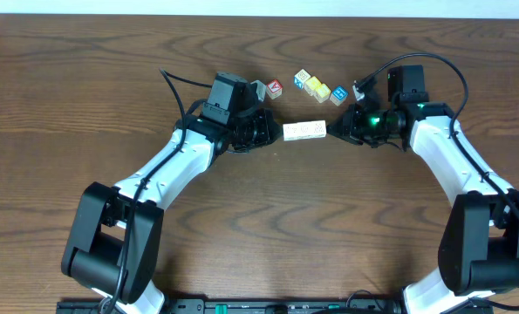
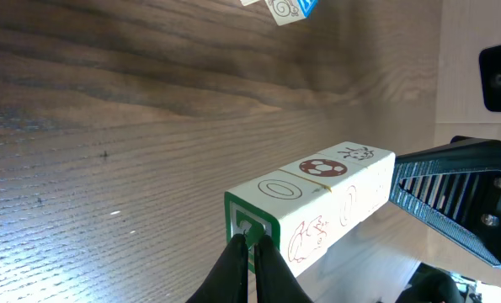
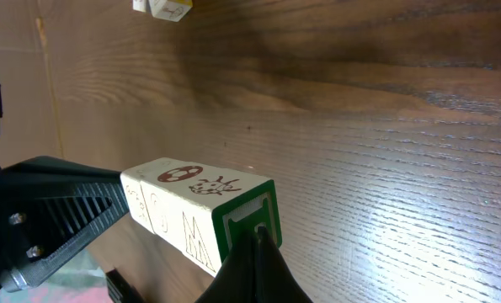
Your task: Lift 3 blocks
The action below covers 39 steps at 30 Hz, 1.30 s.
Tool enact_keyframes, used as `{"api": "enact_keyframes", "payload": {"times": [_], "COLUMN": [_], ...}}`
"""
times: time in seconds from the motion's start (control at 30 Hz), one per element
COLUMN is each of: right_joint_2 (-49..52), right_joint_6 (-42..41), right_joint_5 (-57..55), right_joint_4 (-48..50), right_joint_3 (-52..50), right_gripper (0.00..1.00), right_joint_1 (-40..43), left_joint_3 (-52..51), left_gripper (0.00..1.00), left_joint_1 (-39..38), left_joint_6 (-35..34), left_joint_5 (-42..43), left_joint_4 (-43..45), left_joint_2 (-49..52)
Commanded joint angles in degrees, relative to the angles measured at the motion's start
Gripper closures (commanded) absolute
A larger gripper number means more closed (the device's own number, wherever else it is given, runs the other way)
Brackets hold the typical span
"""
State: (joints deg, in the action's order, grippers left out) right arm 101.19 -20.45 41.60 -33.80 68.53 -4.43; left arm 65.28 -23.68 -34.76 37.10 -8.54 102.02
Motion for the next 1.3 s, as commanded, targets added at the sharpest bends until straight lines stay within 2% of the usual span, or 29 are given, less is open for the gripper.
{"api": "enact_keyframes", "payload": {"times": [0.0, 1.27], "right_joint_2": [-0.9, -0.74], "right_joint_6": [-0.74, -1.79], "right_joint_5": [6.21, 2.16], "right_joint_4": [0.0, 1.55], "right_joint_3": [0.79, 0.72], "right_gripper": [0.99, 0.99], "right_joint_1": [-3.19, -5.79], "left_joint_3": [-0.17, -0.33], "left_gripper": [0.93, 0.93], "left_joint_1": [-2.16, -2.16], "left_joint_6": [-0.48, -0.37], "left_joint_5": [4.22, 2.62], "left_joint_4": [0.92, 0.94], "left_joint_2": [0.76, 1.27]}}
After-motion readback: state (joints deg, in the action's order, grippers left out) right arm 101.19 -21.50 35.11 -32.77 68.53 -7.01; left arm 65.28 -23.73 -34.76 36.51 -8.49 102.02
